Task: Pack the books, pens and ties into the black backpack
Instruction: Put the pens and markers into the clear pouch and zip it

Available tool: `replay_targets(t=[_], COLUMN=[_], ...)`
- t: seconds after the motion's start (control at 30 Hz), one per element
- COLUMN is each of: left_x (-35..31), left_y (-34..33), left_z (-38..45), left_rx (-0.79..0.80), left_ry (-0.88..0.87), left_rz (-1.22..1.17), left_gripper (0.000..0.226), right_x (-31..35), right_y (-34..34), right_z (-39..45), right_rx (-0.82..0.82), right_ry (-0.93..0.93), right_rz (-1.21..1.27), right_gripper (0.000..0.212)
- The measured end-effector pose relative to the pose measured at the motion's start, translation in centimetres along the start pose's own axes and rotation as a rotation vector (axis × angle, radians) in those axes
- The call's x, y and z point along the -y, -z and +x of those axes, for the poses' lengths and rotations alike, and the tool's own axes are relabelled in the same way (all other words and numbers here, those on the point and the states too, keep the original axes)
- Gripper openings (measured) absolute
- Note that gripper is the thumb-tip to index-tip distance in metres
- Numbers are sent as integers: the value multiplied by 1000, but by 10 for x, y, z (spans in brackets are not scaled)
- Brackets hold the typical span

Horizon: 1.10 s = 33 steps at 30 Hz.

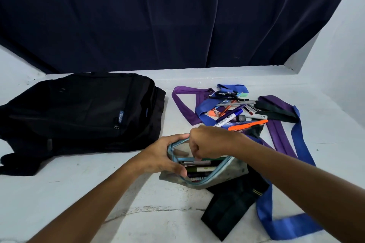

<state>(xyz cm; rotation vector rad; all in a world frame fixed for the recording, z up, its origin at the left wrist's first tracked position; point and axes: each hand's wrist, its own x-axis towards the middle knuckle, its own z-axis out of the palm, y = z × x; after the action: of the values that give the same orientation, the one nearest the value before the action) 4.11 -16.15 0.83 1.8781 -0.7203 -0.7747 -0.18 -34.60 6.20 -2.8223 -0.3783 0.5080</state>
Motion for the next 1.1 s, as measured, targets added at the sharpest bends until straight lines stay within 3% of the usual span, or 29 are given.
replay_targets(t=[0.07, 0.13, 0.23, 0.33, 0.47, 0.6, 0.77, 0.83, 0.9, 1.0, 1.07, 1.1], left_x=[2, 3, 1, 0, -1, 0, 0, -1, -1, -3, -2, -2], left_y=[1, 1, 0, 0, 0, 0, 1, 1, 1, 0, 0, 1], left_z=[1, 2, 2, 2, 2, 3, 2, 1, 1, 1, 0, 0], left_rx=[4, -4, -1, 1, -14, -12, 6, 14, 16, 9, 9, 6], left_ry=[8, 26, 57, 67, 72, 55, 54, 60, 63, 60, 60, 59], left_rz=[-11, -27, -37, -25, 3, 12, -18, -20, -32, -19, -22, -21], left_gripper=[93, 110, 125, 118, 116, 108, 124, 127, 129, 132, 132, 133], right_x=[-2, -13, -53, -103, -146, -149, -143, -139, -127, -85, -55, -41], right_y=[7, 24, 40, 28, -1, -14, -14, -9, 4, 35, 53, 58], right_z=[-2, -4, 0, 8, 9, 10, 9, 8, 8, 4, -3, -7], right_rx=[12, -19, -211, -282, -179, -164, -157, -232, -440, -768, -778, -708], right_ry=[-3, -23, -99, -213, -344, -341, -258, -224, -174, -57, 54, 90], right_rz=[69, 214, 312, 201, 89, 19, -88, -70, 64, 587, 862, 899], right_gripper=[7, 9, 16, 23, 27, 16, 10, 15, 17, 10, 13, 13])
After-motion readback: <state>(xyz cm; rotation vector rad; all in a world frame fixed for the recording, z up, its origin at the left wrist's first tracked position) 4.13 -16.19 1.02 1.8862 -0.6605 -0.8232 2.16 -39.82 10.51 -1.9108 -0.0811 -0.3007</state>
